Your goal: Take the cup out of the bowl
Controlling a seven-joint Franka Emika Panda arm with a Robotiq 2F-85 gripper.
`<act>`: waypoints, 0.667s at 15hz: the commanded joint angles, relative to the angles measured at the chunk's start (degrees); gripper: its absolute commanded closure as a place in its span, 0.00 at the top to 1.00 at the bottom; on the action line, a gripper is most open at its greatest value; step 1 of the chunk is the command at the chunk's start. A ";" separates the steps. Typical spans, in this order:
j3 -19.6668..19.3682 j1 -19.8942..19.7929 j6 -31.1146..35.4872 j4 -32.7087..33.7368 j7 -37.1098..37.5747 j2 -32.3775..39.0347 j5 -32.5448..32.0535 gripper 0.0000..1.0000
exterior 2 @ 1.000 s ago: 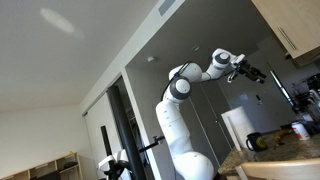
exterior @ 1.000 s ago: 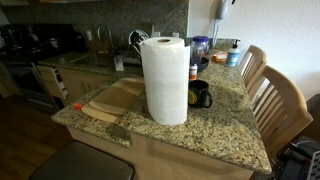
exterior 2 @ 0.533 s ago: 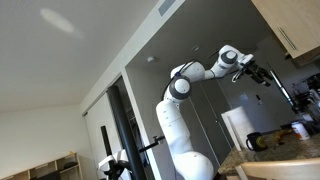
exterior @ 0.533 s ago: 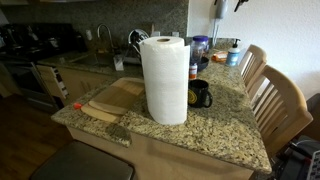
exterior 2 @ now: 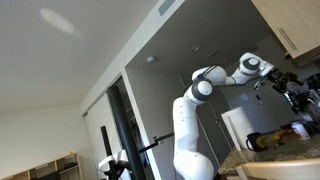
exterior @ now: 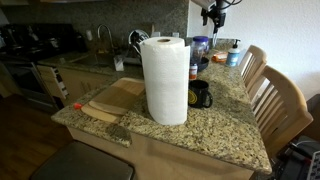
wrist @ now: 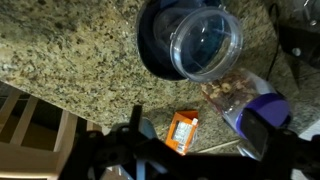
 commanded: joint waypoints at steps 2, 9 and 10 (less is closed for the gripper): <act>-1.06 0.24 -1.53 3.99 1.74 4.59 0.00 1.00; 0.09 0.43 -5.82 10.20 -11.61 9.89 6.55 1.00; 0.11 0.38 -3.09 6.49 -6.50 7.04 3.41 1.00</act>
